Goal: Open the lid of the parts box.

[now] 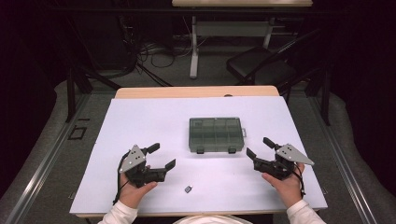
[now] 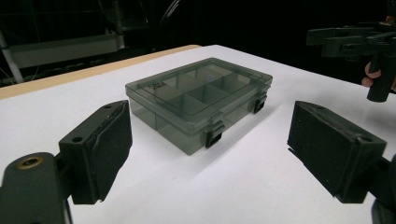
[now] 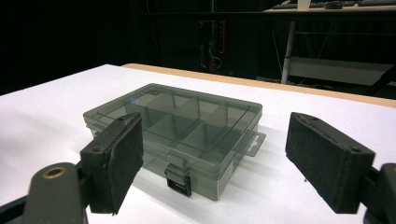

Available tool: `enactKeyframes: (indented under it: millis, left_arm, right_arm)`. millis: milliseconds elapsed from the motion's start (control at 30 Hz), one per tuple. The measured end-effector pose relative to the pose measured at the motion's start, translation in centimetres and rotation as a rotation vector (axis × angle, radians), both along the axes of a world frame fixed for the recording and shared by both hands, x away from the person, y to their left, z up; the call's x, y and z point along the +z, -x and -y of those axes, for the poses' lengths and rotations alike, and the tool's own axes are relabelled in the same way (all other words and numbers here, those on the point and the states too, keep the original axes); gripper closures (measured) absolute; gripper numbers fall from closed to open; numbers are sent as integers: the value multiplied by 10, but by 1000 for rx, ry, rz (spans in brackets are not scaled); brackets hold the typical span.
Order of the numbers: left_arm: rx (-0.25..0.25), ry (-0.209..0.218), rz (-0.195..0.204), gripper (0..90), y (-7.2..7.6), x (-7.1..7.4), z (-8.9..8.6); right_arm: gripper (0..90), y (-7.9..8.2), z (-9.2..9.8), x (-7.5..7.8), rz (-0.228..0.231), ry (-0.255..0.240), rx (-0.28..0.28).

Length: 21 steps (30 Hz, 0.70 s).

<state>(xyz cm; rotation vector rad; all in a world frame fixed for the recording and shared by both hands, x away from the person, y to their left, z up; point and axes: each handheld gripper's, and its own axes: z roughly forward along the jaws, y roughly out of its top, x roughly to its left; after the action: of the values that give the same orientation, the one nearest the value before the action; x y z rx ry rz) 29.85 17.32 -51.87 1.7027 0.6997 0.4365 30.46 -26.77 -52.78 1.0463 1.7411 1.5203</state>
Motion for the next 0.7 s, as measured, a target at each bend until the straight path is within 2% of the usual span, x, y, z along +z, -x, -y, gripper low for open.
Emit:
enactKeyframes:
  millis: [133,300,500,567,633,700]
  left_arm:
    - [2,-4,-8,136,1,0,0]
    - [0,2,-23,135,2,2,0]
    - [14,8,-95,135,-7,8,8]
    - [34,1,-111,145,-13,12,12]
    - [40,-7,-127,151,-19,17,17]
    - [51,-38,-140,162,-24,22,23]
  right_arm:
    - [188,-1,-1,-1,1,-4,4]
    - [180,1,-4,0,-31,14,-3]
    - [148,-3,-9,1,-128,-66,10]
    - [140,-6,-11,2,-185,-93,33]
    - [140,-10,-13,2,-211,-88,26]
    - [137,-14,-14,4,-220,-53,33]
